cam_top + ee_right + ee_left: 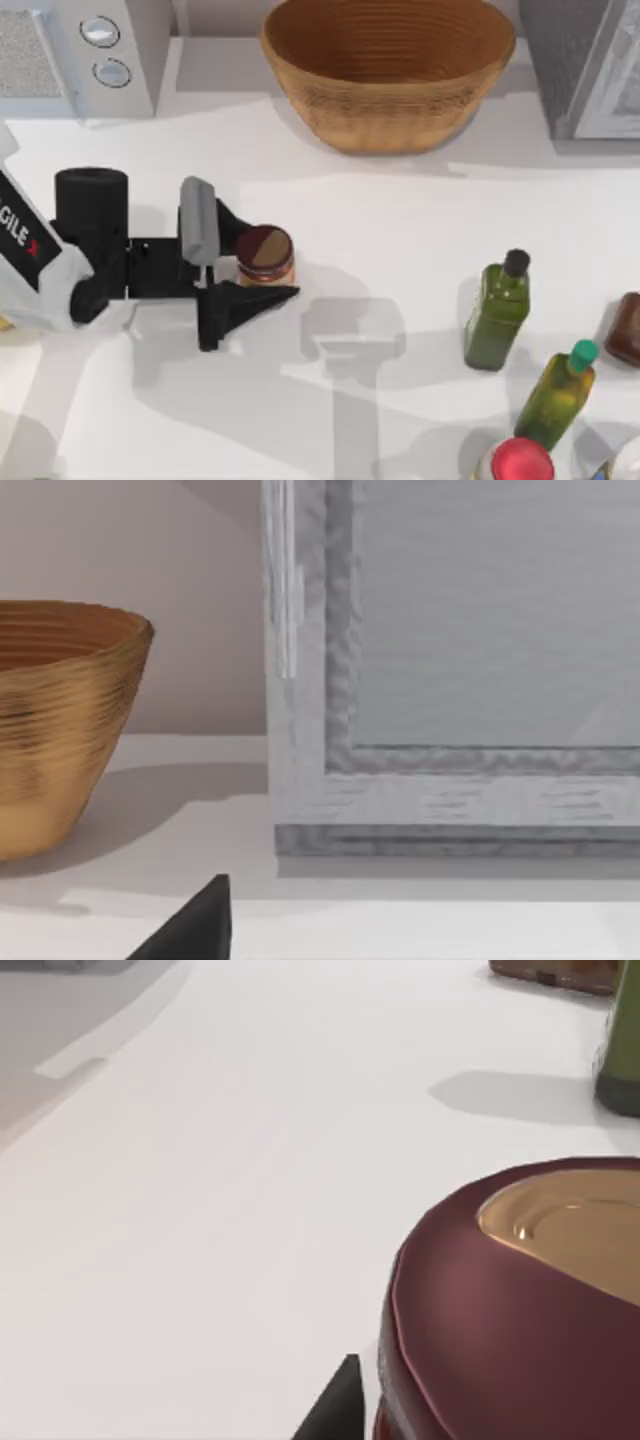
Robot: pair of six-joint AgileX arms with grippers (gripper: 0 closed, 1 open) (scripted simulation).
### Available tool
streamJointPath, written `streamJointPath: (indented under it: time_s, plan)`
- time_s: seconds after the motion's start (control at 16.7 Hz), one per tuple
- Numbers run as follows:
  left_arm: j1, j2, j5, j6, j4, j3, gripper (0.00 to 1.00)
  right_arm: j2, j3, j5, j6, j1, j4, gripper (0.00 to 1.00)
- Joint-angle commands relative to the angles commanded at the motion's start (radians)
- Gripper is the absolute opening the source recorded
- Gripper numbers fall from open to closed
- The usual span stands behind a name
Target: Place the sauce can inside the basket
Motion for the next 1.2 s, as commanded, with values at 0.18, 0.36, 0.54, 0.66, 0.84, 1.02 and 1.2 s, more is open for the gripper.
streamJointPath:
  time_s: [0.18,0.36,0.54,0.66,0.84,1.02,1.2]
  plan:
    - [0.000,0.000,0.000,0.000,0.000,0.000,0.02,0.000,0.000,0.000,0.000,0.000,0.000,1.00]
    - [0.000,0.000,0.000,0.000,0.000,0.000,0.00,0.000,0.000,0.000,0.000,0.000,0.000,1.00]
    - [0.000,0.000,0.000,0.000,0.000,0.000,0.00,0.000,0.000,0.000,0.000,0.000,0.000,1.00]
    - [0.000,0.000,0.000,0.000,0.000,0.000,0.00,0.000,0.000,0.000,0.000,0.000,0.000,1.00]
    - [0.002,0.001,0.001,0.004,-0.006,0.001,0.00,0.000,0.000,0.000,0.000,0.000,0.000,1.00]
    - [-0.012,-0.001,0.012,0.045,-0.081,0.009,0.00,0.000,0.000,0.000,0.000,0.000,0.000,1.00]
    - [-0.021,-0.020,0.029,0.127,-0.224,0.014,0.00,0.000,0.000,0.000,0.000,0.000,0.000,1.00]
